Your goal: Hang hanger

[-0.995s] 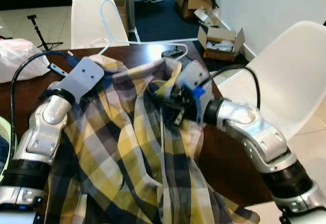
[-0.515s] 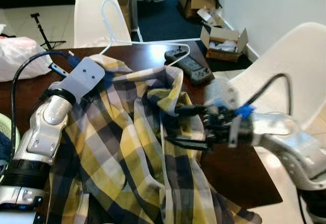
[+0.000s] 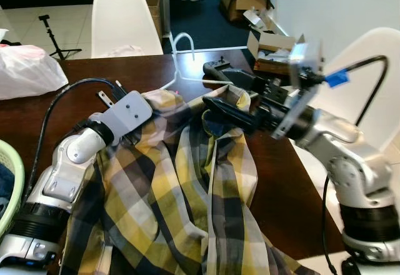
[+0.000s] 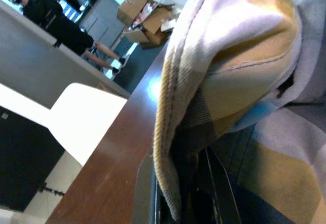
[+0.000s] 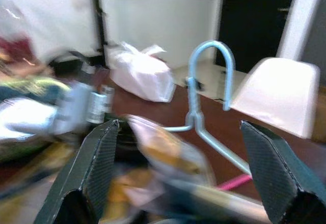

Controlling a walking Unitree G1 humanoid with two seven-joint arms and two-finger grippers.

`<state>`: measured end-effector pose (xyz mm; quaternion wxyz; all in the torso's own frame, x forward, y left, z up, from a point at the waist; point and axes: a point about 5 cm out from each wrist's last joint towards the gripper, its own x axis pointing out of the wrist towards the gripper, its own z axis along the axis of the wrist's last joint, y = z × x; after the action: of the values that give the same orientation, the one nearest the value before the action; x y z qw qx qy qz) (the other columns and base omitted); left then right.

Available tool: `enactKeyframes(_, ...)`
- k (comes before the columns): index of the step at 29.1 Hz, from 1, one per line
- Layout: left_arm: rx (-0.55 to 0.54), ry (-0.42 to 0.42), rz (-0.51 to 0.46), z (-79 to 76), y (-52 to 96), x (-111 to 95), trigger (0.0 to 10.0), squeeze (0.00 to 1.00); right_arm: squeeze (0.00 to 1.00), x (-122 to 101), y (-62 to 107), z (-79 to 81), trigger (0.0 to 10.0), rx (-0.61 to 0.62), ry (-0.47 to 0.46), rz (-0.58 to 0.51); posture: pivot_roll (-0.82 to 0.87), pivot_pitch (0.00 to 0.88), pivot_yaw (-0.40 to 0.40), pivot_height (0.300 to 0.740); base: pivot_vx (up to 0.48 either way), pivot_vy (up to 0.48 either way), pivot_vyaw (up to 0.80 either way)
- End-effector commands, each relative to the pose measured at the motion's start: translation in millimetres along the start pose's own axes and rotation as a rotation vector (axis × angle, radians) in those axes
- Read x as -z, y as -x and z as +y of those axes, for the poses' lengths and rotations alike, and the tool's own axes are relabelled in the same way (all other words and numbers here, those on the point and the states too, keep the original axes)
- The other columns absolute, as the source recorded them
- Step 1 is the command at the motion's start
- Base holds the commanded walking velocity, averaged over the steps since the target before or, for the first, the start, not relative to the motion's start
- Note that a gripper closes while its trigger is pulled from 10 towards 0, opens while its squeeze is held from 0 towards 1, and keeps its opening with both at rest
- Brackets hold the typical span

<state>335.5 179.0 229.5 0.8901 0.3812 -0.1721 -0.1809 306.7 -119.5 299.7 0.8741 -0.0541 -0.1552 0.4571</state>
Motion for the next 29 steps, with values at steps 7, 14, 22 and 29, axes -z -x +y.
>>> enactKeyframes(7, 0.051, -0.035, -0.025, -7.6, 2.3, -3, 10.0, 0.00, 0.00, 17, -20.8, 0.7, 10.0, 0.066, 0.185, 0.129, 0.00, 0.173, 0.004, 0.740, 0.000, 0.000, 0.00)
enactKeyframes(14, 0.024, -0.060, -0.026, -1.8, 2.5, -4, 10.0, 0.00, 0.00, 21, -26.5, -0.2, 10.0, 0.104, 0.272, 0.164, 0.00, 0.173, 0.000, 0.740, 0.000, 0.000, 0.00)
enactKeyframes(22, -0.001, -0.054, -0.052, 4.5, 2.1, -9, 10.0, 0.00, 0.00, 24, -25.3, -16.5, 10.0, 0.229, 0.421, 0.227, 0.00, 0.174, 0.001, 0.740, 0.000, 0.000, 0.00)
enactKeyframes(29, -0.001, -0.058, -0.056, 4.4, 1.1, -10, 10.0, 0.00, 0.00, 28, -23.6, -20.2, 10.0, 0.247, 0.463, 0.252, -0.01, 0.175, 0.002, 0.740, 0.000, 0.000, 0.00)
